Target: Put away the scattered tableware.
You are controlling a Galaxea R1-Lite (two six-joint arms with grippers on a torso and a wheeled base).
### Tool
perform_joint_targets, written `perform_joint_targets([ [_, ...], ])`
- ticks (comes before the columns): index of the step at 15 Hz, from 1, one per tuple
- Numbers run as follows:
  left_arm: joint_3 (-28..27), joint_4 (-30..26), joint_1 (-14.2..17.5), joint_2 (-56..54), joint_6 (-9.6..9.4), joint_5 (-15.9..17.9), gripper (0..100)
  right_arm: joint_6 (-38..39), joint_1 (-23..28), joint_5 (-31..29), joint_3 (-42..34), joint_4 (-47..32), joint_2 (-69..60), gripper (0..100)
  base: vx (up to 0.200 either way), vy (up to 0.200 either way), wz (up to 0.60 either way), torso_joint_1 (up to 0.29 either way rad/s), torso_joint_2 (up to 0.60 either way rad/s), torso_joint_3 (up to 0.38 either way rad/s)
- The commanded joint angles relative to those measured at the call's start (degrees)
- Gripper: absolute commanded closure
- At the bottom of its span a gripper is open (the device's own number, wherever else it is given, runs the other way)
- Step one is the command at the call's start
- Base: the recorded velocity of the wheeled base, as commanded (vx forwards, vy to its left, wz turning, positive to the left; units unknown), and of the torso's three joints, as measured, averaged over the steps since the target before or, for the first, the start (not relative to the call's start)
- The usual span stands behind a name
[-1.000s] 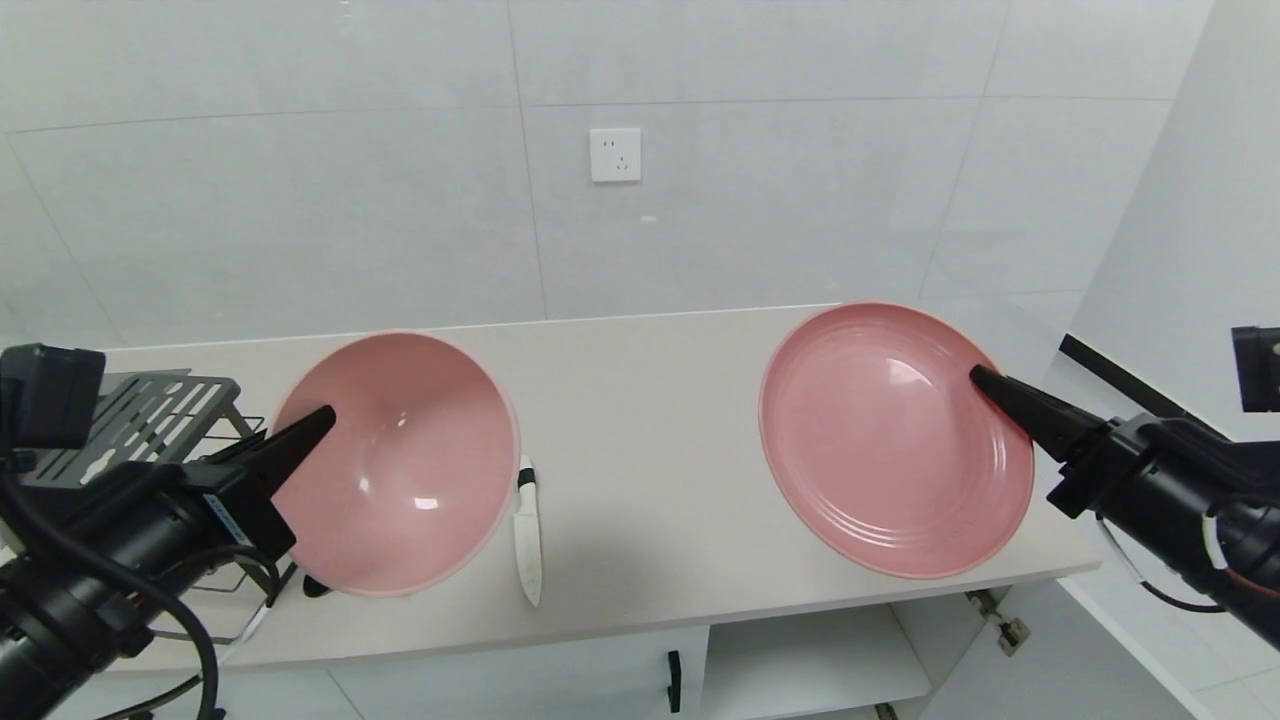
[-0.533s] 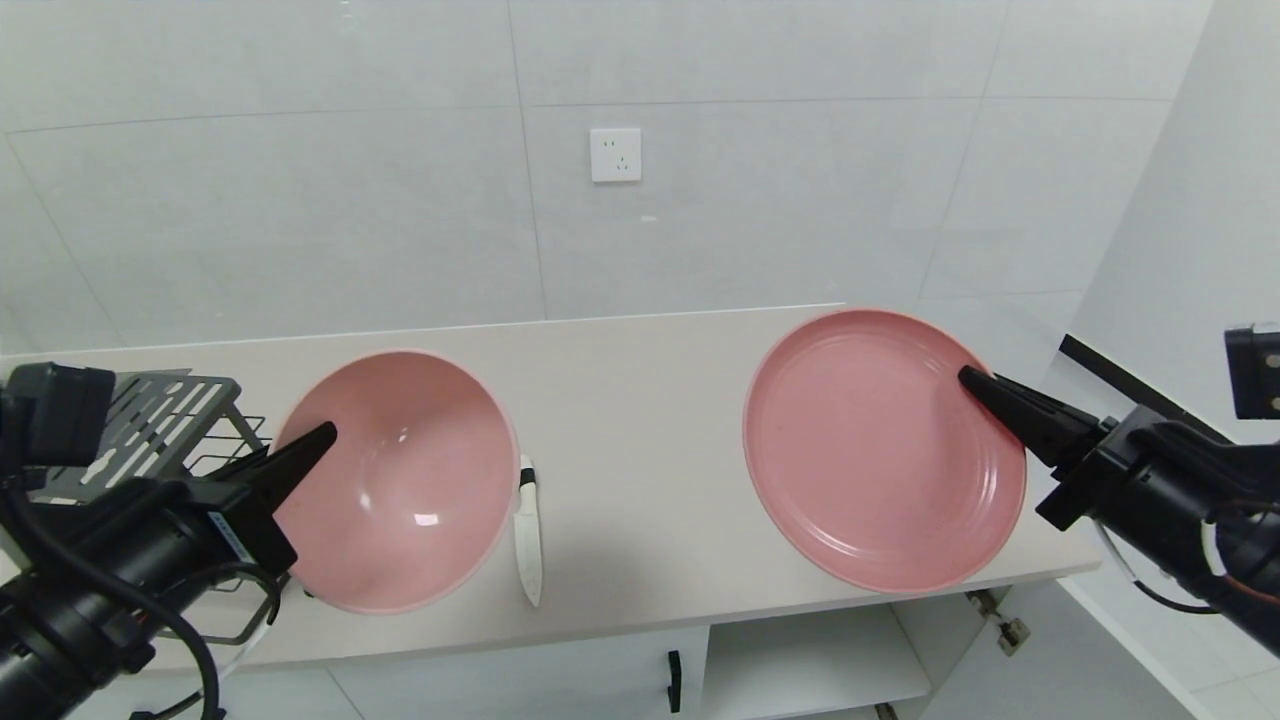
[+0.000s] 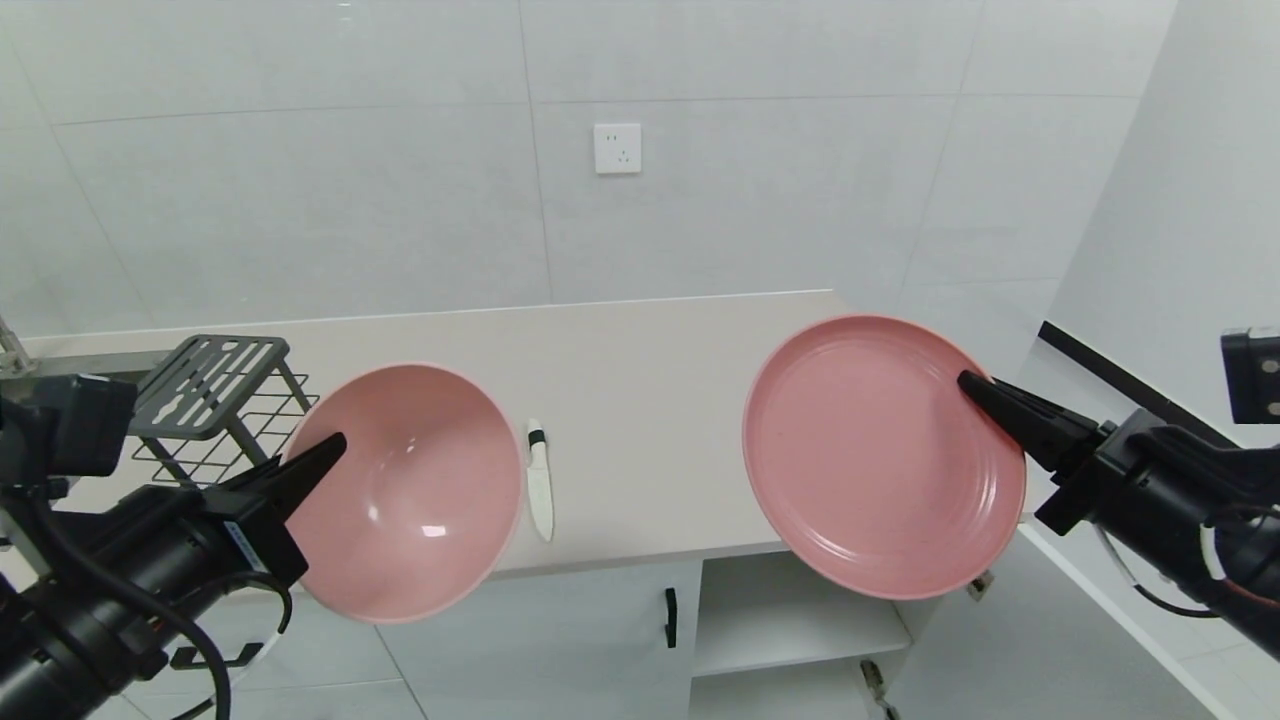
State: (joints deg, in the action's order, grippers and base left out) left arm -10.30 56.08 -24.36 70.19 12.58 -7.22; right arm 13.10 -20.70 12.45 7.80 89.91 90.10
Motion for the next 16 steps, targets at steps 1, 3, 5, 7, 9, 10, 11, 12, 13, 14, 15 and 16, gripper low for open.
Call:
perform_joint_targets([
  [1, 0.02, -0.09, 0.01, 0.38, -0.01, 0.01, 100, -0.01, -0.04, 0.03, 0.02, 0.09, 0.08, 100, 0.000, 0.000, 0.00, 0.000, 0.00, 0.000],
  [3, 0.19, -0.09, 0.01, 0.56, -0.28, 0.01, 100, -0.01, -0.04, 0.03, 0.02, 0.09, -0.01, 100, 0.000, 0.000, 0.00, 0.000, 0.00, 0.000],
  [5, 0.55, 0.09, 0.01, 0.65, -0.36, 0.01, 100, -0.01, -0.04, 0.12, 0.02, 0.09, -0.01, 100, -0.100, 0.000, 0.00, 0.006, 0.01, 0.004],
  [7, 0.55, 0.26, 0.01, 0.56, -0.36, 0.10, 100, -0.01, -0.04, 0.03, 0.02, 0.09, -0.01, 100, -0.200, 0.000, 0.00, 0.012, 0.00, 0.007],
  [9, 0.55, 0.17, 0.01, 0.56, -0.36, 0.10, 100, -0.01, -0.04, 0.03, 0.02, 0.09, -0.01, 100, -0.200, -0.200, 0.00, 0.005, 0.00, -0.005],
  [10, 0.63, 0.17, 0.01, 0.56, -0.28, 0.10, 100, -0.01, -0.04, 0.03, 0.02, 0.09, -0.01, 100, 0.000, -0.200, 0.00, -0.017, 0.00, 0.002],
  [11, 0.63, 0.17, 0.01, 0.56, -0.28, 0.10, 100, -0.01, -0.04, 0.03, 0.02, 0.09, -0.01, 100, 0.000, 0.000, 0.00, 0.000, 0.00, 0.000],
  [12, 0.63, 0.09, -0.08, 0.56, -0.28, 0.10, 100, -0.01, -0.04, 0.03, 0.02, 0.09, -0.01, 100, 0.000, 0.000, 0.00, 0.000, 0.00, 0.000],
  [13, 0.63, 0.09, 0.01, 0.56, -0.28, 0.10, 100, -0.01, -0.04, 0.12, 0.02, 0.09, -0.01, 100, 0.000, 0.000, 0.00, 0.000, 0.00, 0.000],
  [14, 0.63, 0.09, 0.01, 0.56, -0.36, 0.10, 100, -0.01, -0.04, 0.03, 0.02, 0.09, -0.01, 100, 0.000, 0.000, 0.00, 0.000, 0.00, 0.000],
  [15, 0.63, 0.00, 0.01, 0.65, -0.36, 0.10, 100, -0.01, -0.04, 0.12, 0.02, 0.09, -0.01, 100, 0.000, 0.000, 0.00, 0.000, 0.00, 0.000],
  [16, 0.63, 0.00, 0.01, 0.65, -0.28, 0.10, 100, -0.01, -0.04, 0.12, 0.02, 0.09, -0.01, 100, 0.000, -0.200, 0.00, 0.017, 0.00, 0.002],
])
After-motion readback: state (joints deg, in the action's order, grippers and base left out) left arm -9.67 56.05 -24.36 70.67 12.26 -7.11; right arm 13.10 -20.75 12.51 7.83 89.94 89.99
